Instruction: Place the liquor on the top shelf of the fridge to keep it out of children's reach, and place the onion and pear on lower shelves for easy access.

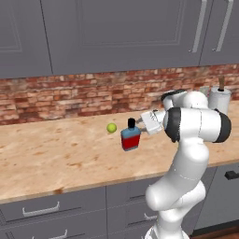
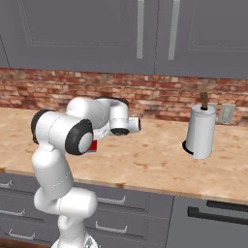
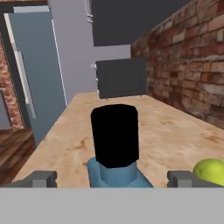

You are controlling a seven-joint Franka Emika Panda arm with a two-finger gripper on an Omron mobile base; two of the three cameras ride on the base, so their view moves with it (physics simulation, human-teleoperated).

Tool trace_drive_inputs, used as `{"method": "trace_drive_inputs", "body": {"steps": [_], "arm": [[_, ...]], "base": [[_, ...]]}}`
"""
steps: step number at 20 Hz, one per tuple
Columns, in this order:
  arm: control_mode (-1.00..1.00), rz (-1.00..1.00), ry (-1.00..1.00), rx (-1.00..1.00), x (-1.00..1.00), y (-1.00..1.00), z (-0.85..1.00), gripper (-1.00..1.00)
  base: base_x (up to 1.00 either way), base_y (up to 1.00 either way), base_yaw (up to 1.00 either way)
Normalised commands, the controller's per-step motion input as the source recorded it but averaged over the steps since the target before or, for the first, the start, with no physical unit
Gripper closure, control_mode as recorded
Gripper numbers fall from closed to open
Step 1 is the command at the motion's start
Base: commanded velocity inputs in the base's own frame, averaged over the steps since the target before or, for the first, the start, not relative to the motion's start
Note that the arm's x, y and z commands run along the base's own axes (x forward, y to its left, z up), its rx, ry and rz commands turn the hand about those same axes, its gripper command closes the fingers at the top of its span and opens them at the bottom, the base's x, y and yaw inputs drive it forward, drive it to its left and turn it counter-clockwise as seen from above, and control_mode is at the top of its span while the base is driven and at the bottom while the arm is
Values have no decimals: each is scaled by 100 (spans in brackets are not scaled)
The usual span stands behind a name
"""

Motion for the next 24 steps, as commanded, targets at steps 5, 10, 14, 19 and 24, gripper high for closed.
{"method": "trace_drive_inputs", "body": {"steps": [5, 10, 14, 19, 24], "arm": [[-100, -2, 0, 0, 29, 16, -8, -100], [-100, 0, 0, 0, 8, 24, -11, -100], [-100, 0, 0, 0, 0, 25, -11, -100], [-100, 0, 0, 0, 0, 30, -6, -100], [-100, 0, 0, 0, 0, 27, -1, -100]], "base": [[0, 0, 0], [0, 0, 0], [0, 0, 0], [0, 0, 0], [0, 0, 0]]}}
